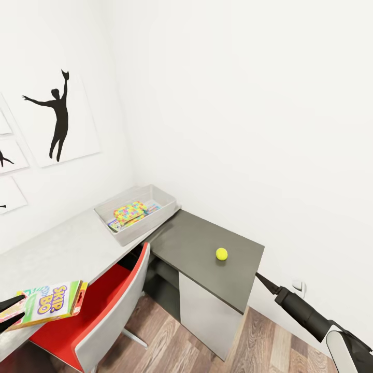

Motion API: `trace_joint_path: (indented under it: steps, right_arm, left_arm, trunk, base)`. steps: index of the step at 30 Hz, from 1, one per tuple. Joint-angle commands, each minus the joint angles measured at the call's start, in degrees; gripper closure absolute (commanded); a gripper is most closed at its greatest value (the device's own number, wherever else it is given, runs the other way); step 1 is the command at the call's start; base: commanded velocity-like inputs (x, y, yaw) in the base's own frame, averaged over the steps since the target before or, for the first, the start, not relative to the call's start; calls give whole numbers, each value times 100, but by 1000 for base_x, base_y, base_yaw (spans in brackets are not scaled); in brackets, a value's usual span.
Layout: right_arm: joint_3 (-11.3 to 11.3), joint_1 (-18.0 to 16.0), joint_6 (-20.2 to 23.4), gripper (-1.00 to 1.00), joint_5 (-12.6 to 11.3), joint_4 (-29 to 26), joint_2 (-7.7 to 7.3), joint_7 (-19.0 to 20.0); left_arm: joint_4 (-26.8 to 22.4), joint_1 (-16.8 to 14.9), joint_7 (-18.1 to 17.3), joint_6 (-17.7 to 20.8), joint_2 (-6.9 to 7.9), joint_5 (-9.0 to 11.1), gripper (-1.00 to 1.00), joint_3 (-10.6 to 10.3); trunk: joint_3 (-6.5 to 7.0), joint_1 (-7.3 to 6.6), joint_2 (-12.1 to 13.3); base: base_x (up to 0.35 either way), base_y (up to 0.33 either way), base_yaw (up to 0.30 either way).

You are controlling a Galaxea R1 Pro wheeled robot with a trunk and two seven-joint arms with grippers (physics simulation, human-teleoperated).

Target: Put all the toys in the child's room - the three board games (two on the bed and one on the table), the two jigsaw puzzles on the table, and the tennis ball on the table - inside the toy box on the table in the child's room.

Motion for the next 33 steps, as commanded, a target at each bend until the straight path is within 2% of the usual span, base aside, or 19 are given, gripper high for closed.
trace_joint_path:
  steps: [1, 10, 19, 33]
  right_arm:
    - [-4, -5, 45, -100, -36, 0, 0, 5]
    - [-4, -5, 55, -100, -36, 0, 1, 5]
    - [-4, -5, 63, -100, -36, -6, -2, 5]
    - [-4, -5, 65, -100, -36, -6, 0, 5]
  left_arm:
    - [55, -12, 20, 60, 2, 2, -100, -6]
    - [453, -97, 253, 60, 13, 1, -100, -100]
    - [536, -120, 363, 60, 10, 1, -100, -118]
    - [662, -244, 860, 60, -9, 2, -100, -125]
  trunk:
    - [-12, 3, -12]
    - [-12, 3, -12]
    - [-12, 3, -12]
    - [-12, 3, -12]
  base:
    - [0, 0, 0]
    - [0, 0, 0]
    - [0, 0, 0]
    - [0, 0, 0]
